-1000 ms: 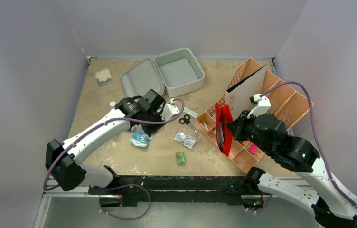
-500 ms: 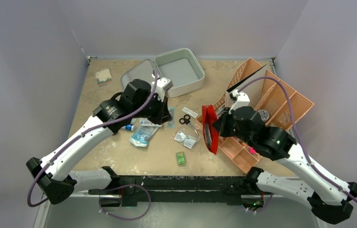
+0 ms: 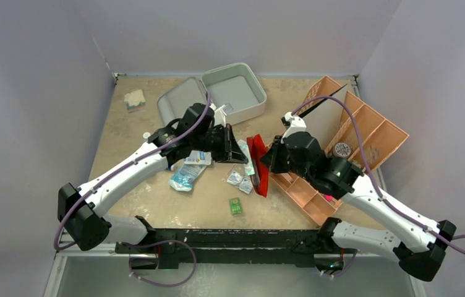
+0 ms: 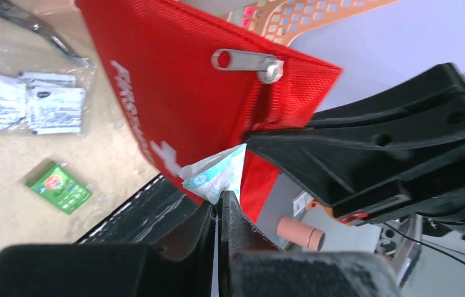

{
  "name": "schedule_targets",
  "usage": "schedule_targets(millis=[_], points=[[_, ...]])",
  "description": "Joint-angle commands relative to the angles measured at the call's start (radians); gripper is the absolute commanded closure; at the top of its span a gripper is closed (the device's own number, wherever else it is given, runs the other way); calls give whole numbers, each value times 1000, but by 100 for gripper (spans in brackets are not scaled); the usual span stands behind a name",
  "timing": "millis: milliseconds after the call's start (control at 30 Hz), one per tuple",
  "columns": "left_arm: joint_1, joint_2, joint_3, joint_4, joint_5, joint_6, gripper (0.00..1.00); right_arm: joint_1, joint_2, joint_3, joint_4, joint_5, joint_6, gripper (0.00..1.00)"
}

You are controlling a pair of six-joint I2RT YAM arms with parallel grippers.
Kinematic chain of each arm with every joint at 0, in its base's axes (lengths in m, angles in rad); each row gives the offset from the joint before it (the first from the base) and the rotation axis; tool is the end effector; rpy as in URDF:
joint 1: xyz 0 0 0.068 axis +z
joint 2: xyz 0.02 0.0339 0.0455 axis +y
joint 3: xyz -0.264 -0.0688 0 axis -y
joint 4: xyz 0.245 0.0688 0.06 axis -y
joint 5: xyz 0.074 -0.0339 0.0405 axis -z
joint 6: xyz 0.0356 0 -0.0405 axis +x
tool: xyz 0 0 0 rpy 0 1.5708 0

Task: Organize the medicine kit
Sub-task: Place the medical item at the medicine pouch.

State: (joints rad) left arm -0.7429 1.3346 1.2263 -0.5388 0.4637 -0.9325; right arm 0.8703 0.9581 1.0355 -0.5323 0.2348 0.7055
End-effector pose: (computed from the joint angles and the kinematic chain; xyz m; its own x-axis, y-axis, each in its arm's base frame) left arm 0.2048 -0.2097 0.3395 -0.9615 -0.0922 -0.2588 0.1605 0.5762 -0.8014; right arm 0.1387 0.1517 0.3605 -0.6104 0.2544 -0.7501 -0.2799 0.8167 0.5047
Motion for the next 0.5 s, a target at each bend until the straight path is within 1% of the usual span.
schedule_targets(millis=[0, 67, 200, 333, 400, 467], points=[[-7, -15, -9, 168, 79, -109, 100, 2, 24, 9, 63, -4, 28, 100], [-12, -8, 0, 170, 98, -106, 100, 2, 36, 12, 65, 7, 28, 100], [-16, -8, -7, 161, 77, -88, 100, 2, 62, 28, 59, 15, 30, 100], [-16, 27, -20, 186, 113, -76, 100, 2, 74, 37, 66, 7, 34, 100], [-16, 45, -11, 146, 95, -53, 100, 1, 76, 37, 65, 7, 37, 100], [-17, 56, 2, 84, 48, -22, 100, 2, 76, 35, 65, 8, 43, 100]])
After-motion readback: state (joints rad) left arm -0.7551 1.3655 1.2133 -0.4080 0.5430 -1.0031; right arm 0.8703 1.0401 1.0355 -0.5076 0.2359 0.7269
